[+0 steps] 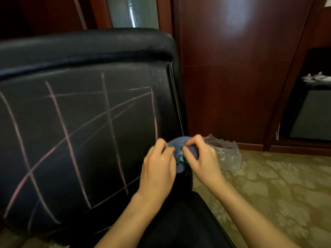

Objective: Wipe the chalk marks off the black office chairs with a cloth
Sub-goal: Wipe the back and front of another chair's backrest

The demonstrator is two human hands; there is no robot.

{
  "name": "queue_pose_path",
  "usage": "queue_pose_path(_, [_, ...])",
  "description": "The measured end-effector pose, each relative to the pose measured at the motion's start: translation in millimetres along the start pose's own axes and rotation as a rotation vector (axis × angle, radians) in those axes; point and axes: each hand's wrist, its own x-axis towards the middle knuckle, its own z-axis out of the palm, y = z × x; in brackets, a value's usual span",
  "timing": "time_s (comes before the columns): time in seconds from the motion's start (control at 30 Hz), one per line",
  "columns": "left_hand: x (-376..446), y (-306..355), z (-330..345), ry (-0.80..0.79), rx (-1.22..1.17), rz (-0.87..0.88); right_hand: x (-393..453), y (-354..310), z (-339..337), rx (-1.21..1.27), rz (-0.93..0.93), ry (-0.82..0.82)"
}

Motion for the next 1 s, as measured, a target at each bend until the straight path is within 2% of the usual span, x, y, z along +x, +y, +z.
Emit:
queue_pose_path(0.1, [-20, 4, 5, -0.102, 0.012, 0.009, -20, 7, -9, -0.054, 0.032, -0.114])
queue_pose_path(0.17, [-10, 7, -2, -0.069, 0.011, 0.032, -6, -5, -20, -0.056, 0.002, -0.138])
queue_pose_path(0.33, [90, 21, -53, 0.258, 0.023, 0.055, 102, -69, -46, -0.037, -0.157, 0.139])
queue_pose_path(0.43, [145, 24, -77, 0.304, 0.081, -0.009, 161, -92, -49, -0.202, -0.208, 0.16])
queue_pose_path(0.53, [158, 19, -76, 0.233, 0.15, -0.079, 174, -89, -35, -0.34, -0.219, 0.144])
queue_pose_path(0.7, [109, 17, -53, 0.149, 0.142, -0.029, 118, -51, -21, -0.114, -0.209, 0.18])
queue_pose_path(0.87, [24, 11, -8, 0.016, 0.049, -0.01, 26, -2, -2, -0.124, -0.216, 0.168])
queue_pose_path(0.93, [-10, 8, 17, -0.044, -0.018, -0.066, -15, 19, 9, -0.135, -0.167, 0.159])
queue_pose_path(1.0, [-43, 4, 38, -0.2, -0.086, -0.221, -59, 39, 20, -0.156, -0.07, 0.09])
